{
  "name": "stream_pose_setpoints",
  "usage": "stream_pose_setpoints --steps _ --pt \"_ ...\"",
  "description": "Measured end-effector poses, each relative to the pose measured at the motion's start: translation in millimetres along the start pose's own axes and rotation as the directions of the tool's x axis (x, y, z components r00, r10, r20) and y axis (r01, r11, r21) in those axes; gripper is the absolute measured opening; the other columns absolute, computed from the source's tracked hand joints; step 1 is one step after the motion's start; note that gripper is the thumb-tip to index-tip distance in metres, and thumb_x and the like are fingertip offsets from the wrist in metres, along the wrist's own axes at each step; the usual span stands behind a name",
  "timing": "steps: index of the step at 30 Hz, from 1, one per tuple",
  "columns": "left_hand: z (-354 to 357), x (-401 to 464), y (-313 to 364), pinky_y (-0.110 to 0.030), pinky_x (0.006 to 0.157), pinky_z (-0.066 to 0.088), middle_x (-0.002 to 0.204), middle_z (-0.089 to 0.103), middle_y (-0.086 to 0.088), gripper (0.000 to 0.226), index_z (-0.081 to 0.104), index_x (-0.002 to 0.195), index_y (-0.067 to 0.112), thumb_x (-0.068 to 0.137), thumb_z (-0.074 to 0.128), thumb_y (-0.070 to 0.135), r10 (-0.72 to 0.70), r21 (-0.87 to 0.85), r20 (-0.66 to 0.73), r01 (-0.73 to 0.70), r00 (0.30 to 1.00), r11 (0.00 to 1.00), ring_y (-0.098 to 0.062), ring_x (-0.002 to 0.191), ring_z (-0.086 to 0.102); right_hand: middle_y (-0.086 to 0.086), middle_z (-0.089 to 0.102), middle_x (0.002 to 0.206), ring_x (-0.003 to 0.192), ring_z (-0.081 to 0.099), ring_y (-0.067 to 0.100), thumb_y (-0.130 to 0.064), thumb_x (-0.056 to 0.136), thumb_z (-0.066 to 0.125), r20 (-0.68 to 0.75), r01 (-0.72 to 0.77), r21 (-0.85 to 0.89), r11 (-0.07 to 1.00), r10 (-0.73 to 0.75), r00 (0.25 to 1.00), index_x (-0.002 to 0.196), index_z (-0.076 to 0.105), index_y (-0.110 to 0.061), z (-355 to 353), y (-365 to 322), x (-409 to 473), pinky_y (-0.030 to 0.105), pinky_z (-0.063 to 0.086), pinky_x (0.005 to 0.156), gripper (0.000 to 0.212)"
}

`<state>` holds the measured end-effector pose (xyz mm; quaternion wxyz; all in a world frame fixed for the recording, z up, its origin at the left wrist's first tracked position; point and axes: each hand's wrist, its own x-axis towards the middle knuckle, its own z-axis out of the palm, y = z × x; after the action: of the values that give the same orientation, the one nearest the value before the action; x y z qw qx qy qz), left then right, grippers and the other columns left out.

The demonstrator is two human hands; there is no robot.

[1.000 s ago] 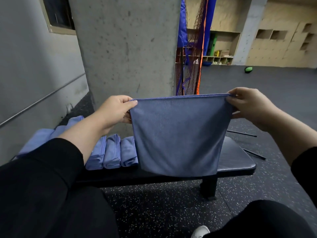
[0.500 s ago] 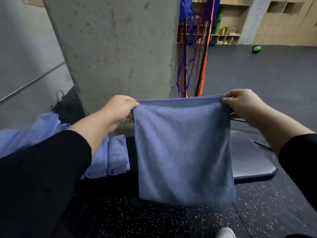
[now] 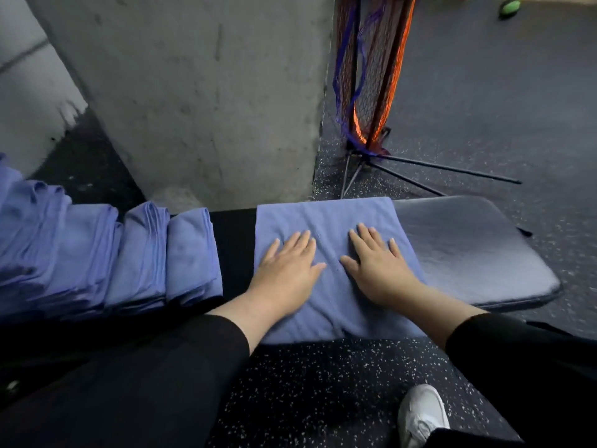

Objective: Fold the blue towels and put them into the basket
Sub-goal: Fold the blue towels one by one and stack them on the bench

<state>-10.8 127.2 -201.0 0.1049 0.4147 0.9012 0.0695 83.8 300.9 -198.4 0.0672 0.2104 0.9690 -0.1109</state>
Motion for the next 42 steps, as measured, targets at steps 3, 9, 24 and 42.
stream_pose_setpoints --steps 3,9,24,42 --pt "-2 7 -5 -0.043 0.126 -0.004 0.169 -0.003 0.005 0.065 0.006 0.161 0.018 0.107 0.019 0.05 0.011 -0.002 -0.014 -0.011 1.0 1.0 -0.01 0.155 -0.008 -0.004 -0.002 0.169 0.155 -0.005 0.015 -0.056 0.103 0.026 -0.019 0.005 0.002 1.0 -0.005 1.0 0.161 0.009 -0.023 -1 8 11 0.045 0.0 0.125 0.068" --pt "-8 21 -12 -0.046 0.126 -0.004 0.169 -0.006 0.005 0.067 0.004 0.161 0.019 0.106 0.019 0.053 0.009 0.001 -0.002 -0.009 1.0 1.0 -0.012 0.155 -0.009 -0.005 0.006 0.168 0.155 -0.001 0.015 -0.053 0.104 0.03 -0.061 0.027 0.074 0.997 -0.022 0.998 0.159 0.018 -0.024 0 13 30 0.046 0.002 0.125 0.064" --pt "-3 -67 -19 -0.036 0.123 -0.016 0.167 -0.014 0.009 0.078 0.002 0.161 0.032 0.094 0.005 0.072 0.276 0.094 0.136 -0.29 0.951 0.952 -0.003 0.15 -0.021 -0.005 0.055 0.124 0.115 0.056 0.018 -0.055 0.093 0.062 -0.131 0.627 -0.007 0.779 -0.623 0.771 0.117 0.061 -0.025 1 60 -58 0.036 0.047 0.098 0.039" --pt "-41 -66 -29 -0.043 0.066 0.045 0.075 0.06 -0.002 0.014 0.057 0.086 0.016 0.093 0.047 0.009 -0.087 -0.197 -0.102 0.066 0.991 0.978 -0.024 0.072 0.057 -0.011 0.064 0.111 0.099 0.062 0.018 -0.011 0.077 0.072 -0.164 0.357 0.014 0.934 -0.35 0.922 0.104 0.068 -0.019 -26 91 -68 0.034 0.051 0.082 0.029"
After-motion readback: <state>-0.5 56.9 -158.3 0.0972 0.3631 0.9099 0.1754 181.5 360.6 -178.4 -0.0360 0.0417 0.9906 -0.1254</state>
